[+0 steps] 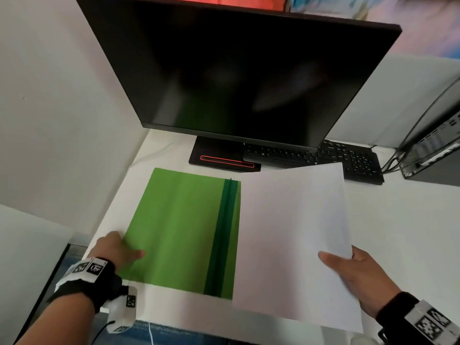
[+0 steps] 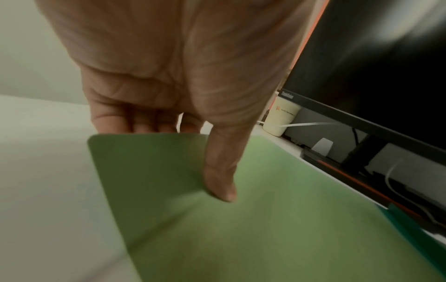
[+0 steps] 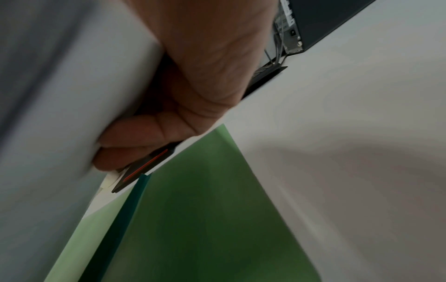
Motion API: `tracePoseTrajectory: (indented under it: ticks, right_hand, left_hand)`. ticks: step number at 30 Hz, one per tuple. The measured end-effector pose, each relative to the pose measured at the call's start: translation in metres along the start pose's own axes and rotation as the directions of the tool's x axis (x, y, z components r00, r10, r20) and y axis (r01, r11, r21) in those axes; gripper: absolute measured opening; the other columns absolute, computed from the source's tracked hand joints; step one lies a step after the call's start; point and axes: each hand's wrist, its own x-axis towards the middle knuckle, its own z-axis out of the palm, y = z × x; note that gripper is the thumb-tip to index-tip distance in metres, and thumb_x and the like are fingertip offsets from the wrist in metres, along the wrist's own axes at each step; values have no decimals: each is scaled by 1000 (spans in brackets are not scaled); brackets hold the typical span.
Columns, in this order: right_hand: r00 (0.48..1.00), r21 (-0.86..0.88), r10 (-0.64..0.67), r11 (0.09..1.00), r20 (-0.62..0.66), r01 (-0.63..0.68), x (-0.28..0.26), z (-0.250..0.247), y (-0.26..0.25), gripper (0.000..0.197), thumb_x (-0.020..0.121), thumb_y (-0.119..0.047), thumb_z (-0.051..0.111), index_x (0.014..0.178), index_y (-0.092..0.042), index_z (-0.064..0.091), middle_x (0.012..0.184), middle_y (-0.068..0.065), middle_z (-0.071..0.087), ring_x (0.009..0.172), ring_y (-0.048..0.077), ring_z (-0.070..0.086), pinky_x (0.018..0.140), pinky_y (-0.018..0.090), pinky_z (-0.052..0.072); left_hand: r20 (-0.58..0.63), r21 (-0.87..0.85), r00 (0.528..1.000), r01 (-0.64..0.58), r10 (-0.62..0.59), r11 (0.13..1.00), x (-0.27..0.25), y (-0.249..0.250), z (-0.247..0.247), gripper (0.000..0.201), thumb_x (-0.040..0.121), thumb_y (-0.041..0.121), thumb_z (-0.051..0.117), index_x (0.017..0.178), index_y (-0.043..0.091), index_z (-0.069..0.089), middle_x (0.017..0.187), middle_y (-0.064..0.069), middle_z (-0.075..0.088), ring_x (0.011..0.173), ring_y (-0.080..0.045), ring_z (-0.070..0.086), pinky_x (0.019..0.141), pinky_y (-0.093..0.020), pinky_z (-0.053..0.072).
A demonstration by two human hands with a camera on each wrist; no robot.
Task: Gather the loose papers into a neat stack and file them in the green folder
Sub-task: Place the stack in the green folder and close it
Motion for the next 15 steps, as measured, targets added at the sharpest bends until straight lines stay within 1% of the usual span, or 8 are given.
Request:
tracePoseTrajectory:
  ticks: [2,4,6,8,10,11,12,15]
  right_hand:
    - [1000,9,13,1000,-22,-13,6,0,4,21,91,-3,65,110,0,72,103,20,78,94,40,75,92,51,56]
    - [999,14,24,1000,-23,-24,14,4,9,21,90,-3,66,110,0,72,104,21,78,92,39,75,93,52,55]
    - [998,4,55,998,-9,-55,24,11,13,21,90,-4,67,110,-1,72,105,21,78,92,39,75,96,55,54]
    - [996,-15,83,996,16,-83,37,19,19,26,87,-12,73,112,-4,72,105,18,78,98,38,74,99,58,52]
    - [996,-63,83,995,33,-81,50,23,27,49,73,-33,86,114,-9,73,107,11,79,103,34,74,103,56,50]
    - [996,-81,78,994,38,-74,57,23,32,57,66,-37,89,113,-10,73,107,8,80,103,31,74,105,54,49]
    - [997,-95,69,993,36,-66,61,24,34,55,65,-36,87,112,-10,74,105,7,80,103,30,74,105,53,49]
    - [998,-151,63,987,16,-60,64,27,34,31,80,-24,80,107,-9,76,102,5,81,102,28,74,106,52,49]
  left_hand:
    - [-21,-28,998,-61,60,998,-15,-2,3,54,65,44,82,98,10,56,103,-14,69,96,-31,65,78,-34,49]
    - [-50,-79,994,-105,102,991,-30,-6,7,35,74,33,78,81,12,51,81,-9,65,81,-29,62,67,-33,41]
    - [-80,-128,989,-134,124,983,-43,-12,9,33,77,27,76,72,11,47,67,-7,60,67,-27,58,57,-32,36]
    - [-107,-157,985,-152,136,976,-54,-16,8,35,77,25,76,70,9,46,61,-8,59,60,-26,56,53,-30,34]
    - [-124,-171,982,-161,141,972,-65,-17,4,35,78,26,75,71,7,46,59,-9,58,57,-24,55,51,-28,35]
    - [-134,-179,981,-165,142,970,-70,-17,1,35,78,26,75,71,6,46,58,-9,58,56,-24,55,51,-27,36]
    - [-144,-193,979,-170,143,966,-74,-17,-2,36,77,26,75,71,6,46,56,-9,57,54,-24,53,51,-27,37]
    - [-168,-256,973,-201,161,945,-88,-17,-14,38,76,24,76,72,3,44,51,-6,48,48,-23,46,52,-29,40]
